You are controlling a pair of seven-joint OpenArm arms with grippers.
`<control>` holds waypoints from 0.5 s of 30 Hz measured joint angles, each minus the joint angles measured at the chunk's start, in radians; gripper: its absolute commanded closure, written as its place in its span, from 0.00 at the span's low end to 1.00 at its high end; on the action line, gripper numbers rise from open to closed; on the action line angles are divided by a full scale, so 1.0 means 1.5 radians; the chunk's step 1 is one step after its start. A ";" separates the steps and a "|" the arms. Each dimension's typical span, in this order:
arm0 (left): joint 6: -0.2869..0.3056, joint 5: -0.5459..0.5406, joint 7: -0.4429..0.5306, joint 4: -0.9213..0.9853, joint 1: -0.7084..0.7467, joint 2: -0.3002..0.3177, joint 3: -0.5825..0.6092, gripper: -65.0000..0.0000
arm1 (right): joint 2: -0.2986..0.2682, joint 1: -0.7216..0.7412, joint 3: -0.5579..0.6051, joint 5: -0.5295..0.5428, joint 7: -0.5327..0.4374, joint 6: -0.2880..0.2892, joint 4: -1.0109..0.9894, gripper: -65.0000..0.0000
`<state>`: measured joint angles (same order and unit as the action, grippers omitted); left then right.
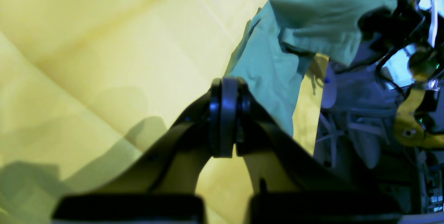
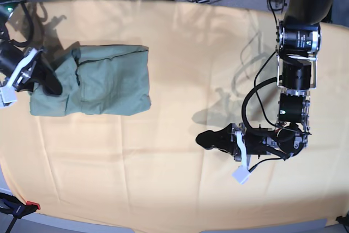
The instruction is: Fold the T-shirt properly
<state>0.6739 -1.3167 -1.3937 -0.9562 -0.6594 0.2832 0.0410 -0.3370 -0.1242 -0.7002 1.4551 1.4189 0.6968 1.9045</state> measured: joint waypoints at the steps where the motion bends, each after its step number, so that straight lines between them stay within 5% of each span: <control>1: 0.000 0.000 -0.002 0.000 0.001 0.000 0.000 1.00 | 0.010 0.006 0.013 -0.005 0.002 0.000 0.000 1.00; 6: -0.007 0.000 -0.001 0.000 0.000 -0.002 0.000 1.00 | 0.064 0.040 0.127 -0.004 -0.001 0.000 -0.002 1.00; 13: -0.013 0.000 -0.002 0.000 0.000 -0.002 0.000 1.00 | 0.100 0.069 0.254 -0.186 -0.036 0.000 -0.002 1.00; 15: -0.013 0.000 -0.002 0.000 0.000 -0.002 0.000 1.00 | 0.110 0.069 0.290 -0.232 -0.052 0.000 -0.002 0.85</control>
<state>0.6544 -1.3170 -1.3960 -0.9562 -0.6594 0.2806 0.0410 -0.1726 -0.0208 -0.2653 1.1076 1.3407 0.6964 1.9015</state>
